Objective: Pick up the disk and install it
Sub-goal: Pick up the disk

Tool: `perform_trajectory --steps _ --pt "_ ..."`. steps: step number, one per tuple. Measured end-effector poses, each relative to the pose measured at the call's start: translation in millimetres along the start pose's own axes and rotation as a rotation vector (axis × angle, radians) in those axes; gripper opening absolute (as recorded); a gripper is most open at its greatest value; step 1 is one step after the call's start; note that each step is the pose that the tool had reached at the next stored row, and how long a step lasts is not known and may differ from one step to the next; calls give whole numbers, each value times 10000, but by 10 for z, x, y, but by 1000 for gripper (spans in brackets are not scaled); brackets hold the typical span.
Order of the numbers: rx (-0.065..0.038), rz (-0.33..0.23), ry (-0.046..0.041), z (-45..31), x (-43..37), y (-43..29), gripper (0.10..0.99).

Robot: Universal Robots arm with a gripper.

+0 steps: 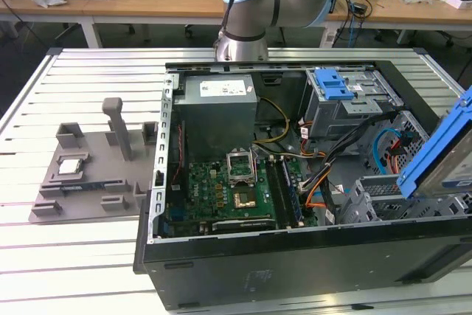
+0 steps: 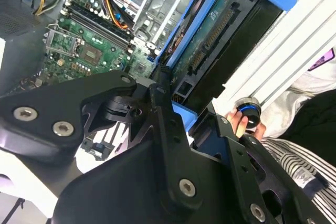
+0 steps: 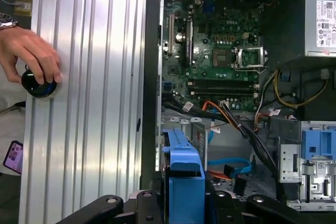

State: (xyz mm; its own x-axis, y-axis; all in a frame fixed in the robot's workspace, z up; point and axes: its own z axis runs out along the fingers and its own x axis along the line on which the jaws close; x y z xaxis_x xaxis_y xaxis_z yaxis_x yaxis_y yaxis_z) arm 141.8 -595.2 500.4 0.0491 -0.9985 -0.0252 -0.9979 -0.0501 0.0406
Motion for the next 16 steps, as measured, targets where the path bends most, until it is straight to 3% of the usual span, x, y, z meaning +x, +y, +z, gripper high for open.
perform_trajectory --steps 2,12,14,16 --pt "0 0 0 10 -77 -4 369" --pt "0 0 -2 31 -234 -13 369" --pt "0 0 0 51 -282 -16 369" --pt "0 0 2 131 -383 -24 369"
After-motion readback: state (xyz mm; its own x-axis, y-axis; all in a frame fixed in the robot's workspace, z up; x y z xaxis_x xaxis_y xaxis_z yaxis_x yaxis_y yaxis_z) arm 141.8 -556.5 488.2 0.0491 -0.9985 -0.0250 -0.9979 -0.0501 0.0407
